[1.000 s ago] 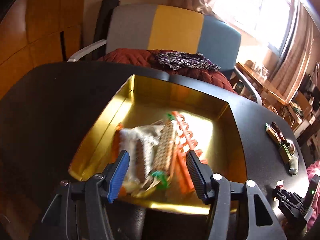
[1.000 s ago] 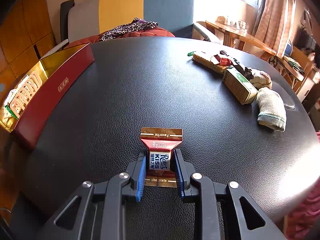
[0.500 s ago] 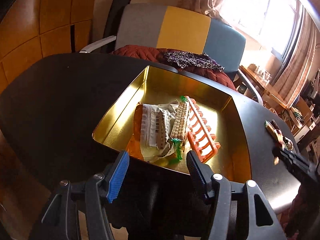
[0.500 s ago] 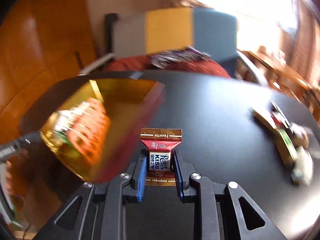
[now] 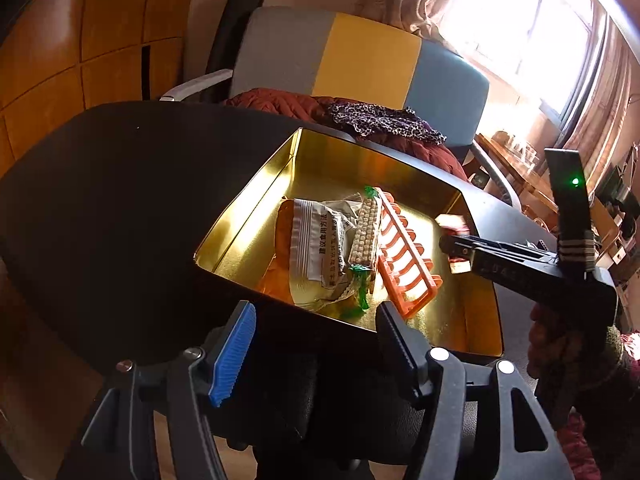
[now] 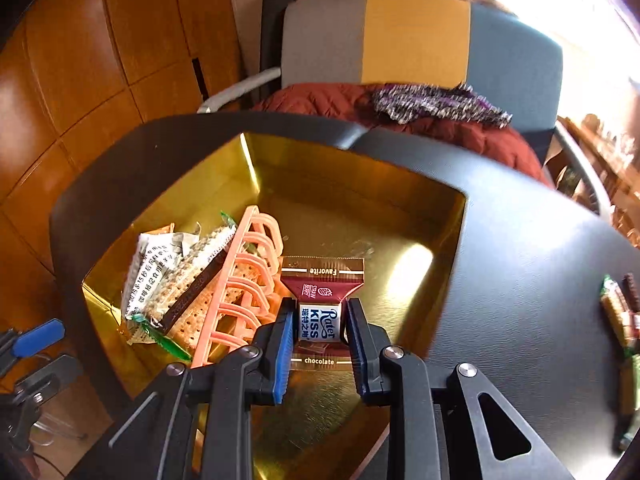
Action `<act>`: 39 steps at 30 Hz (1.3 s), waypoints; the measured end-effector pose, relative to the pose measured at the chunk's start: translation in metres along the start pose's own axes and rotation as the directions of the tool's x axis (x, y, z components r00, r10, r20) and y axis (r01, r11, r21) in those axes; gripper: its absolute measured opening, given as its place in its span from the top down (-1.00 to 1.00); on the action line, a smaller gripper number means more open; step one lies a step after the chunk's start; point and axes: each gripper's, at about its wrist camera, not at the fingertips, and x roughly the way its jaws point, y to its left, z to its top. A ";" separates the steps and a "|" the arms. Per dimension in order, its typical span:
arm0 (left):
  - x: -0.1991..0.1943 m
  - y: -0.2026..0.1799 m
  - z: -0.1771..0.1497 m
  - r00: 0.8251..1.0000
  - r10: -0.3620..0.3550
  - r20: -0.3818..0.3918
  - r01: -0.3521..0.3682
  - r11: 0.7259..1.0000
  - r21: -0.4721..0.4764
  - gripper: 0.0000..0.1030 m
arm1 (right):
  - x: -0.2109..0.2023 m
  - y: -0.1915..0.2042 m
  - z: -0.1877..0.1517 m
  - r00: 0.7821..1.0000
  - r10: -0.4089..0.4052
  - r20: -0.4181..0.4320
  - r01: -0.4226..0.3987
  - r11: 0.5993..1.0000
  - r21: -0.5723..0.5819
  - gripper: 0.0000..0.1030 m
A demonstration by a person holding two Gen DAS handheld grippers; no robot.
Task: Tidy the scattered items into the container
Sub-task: 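Carry the red chocolate over the gold tray and open the right tool, then reach the right tool to the green tea-oil box and grasp it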
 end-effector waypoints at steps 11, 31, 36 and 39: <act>-0.001 -0.002 -0.002 1.000 -0.001 0.001 0.001 1.000 -0.003 -0.24 | -0.019 -0.017 -0.010 0.999 0.012 0.037 -0.014 0.998 0.063 0.49; 0.003 -0.112 -0.012 0.988 -0.133 -0.073 0.147 0.957 0.249 -0.24 | -0.148 -0.315 -0.139 0.890 -0.453 -0.045 0.400 0.732 0.551 0.35; 0.011 -0.158 -0.018 0.978 -0.168 -0.121 0.199 0.922 0.331 -0.24 | -0.167 -0.374 -0.171 0.887 -0.456 -0.075 0.386 0.642 0.662 0.35; 0.016 -0.189 -0.021 0.969 -0.193 -0.152 0.237 0.894 0.380 -0.24 | -0.170 -0.391 -0.181 0.898 -0.435 -0.067 0.353 0.621 0.700 0.35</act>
